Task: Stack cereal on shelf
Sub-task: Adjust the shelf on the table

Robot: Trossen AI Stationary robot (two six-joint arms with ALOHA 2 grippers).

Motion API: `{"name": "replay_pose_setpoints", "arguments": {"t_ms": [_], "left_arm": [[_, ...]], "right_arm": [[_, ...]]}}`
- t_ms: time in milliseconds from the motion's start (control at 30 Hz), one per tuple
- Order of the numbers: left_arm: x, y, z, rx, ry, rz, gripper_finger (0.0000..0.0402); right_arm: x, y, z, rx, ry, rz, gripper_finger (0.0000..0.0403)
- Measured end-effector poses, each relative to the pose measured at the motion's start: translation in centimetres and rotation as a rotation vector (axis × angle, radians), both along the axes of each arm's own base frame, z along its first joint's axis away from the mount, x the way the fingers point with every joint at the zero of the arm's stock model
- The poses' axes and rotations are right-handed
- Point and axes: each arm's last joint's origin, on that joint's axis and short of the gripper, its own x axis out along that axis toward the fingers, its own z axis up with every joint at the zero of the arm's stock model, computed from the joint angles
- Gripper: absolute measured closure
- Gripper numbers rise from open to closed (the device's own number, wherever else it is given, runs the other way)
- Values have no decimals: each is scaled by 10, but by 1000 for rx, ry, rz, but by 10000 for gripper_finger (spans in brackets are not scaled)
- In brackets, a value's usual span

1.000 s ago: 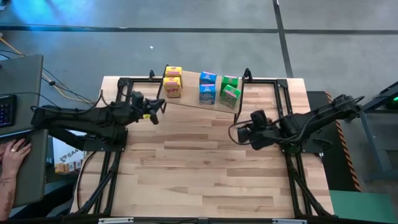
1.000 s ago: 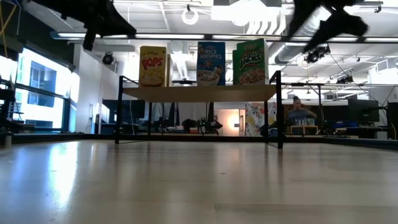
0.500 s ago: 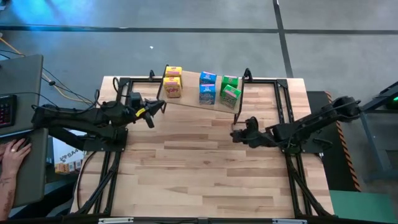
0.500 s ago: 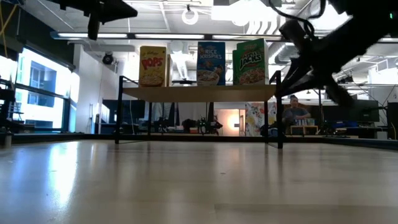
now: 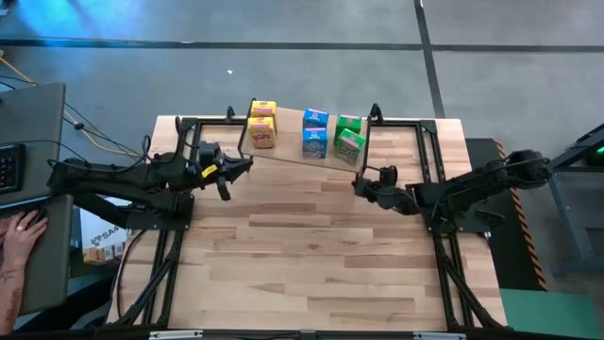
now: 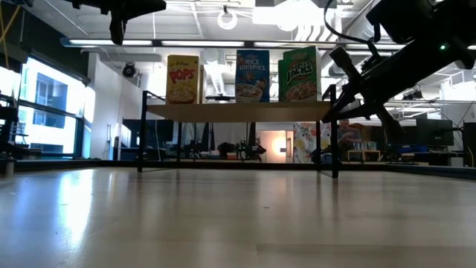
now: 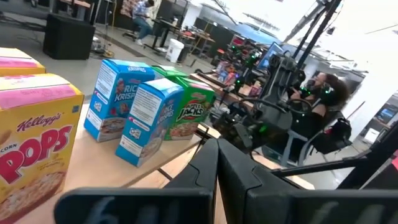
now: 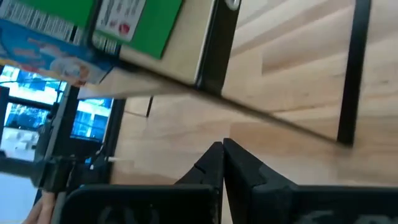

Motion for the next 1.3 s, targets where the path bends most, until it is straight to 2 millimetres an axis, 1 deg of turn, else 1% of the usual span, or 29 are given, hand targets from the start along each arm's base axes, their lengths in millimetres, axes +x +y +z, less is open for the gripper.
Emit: {"name": "replay_pose_setpoints", "arguments": {"t_ms": [300,533,867,1300], "left_arm": [[0,0,0,11,3,-7,401],[1,-3,5,26,-50,-108,401],[1,-3,7,26,-61,-109,401],[0,-3,9,26,-91,-109,401]], "right_arm": [[0,-11,0,-31,35,-10,403],[0,-17,-1,-60,68,-11,403],[-1,-24,-2,-105,142,39,403],[-5,-36,-8,-107,247,90,403]]}}
